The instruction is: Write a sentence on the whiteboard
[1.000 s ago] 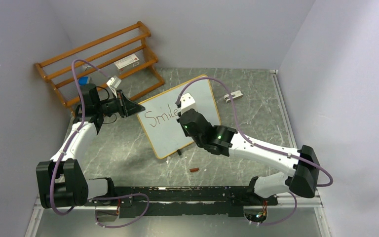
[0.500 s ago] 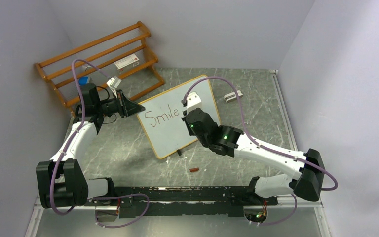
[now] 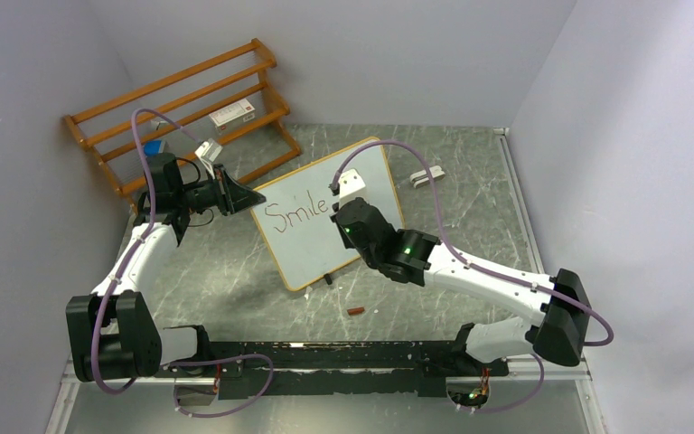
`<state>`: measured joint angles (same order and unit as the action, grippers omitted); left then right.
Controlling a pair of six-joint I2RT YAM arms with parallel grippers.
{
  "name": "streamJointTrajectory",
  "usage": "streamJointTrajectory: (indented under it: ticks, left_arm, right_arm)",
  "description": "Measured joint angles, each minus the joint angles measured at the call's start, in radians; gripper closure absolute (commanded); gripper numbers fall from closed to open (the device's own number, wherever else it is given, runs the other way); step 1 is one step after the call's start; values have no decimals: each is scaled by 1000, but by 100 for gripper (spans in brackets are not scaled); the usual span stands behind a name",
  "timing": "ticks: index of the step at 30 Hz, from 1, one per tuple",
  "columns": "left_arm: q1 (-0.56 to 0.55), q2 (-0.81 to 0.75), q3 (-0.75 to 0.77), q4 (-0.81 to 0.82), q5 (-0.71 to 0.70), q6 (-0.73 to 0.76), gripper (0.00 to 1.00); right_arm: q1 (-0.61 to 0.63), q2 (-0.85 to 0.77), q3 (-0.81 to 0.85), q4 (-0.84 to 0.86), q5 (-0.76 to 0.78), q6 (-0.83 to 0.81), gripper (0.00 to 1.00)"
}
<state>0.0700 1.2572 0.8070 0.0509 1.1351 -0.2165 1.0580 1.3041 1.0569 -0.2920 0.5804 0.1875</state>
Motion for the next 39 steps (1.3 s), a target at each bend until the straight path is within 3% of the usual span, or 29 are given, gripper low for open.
streamJointTrajectory:
  ticks: [39]
  left_arm:
    - [0, 3, 0, 0, 0, 0, 95]
  right_arm:
    - [-2, 19, -12, 25, 10, 16, 100]
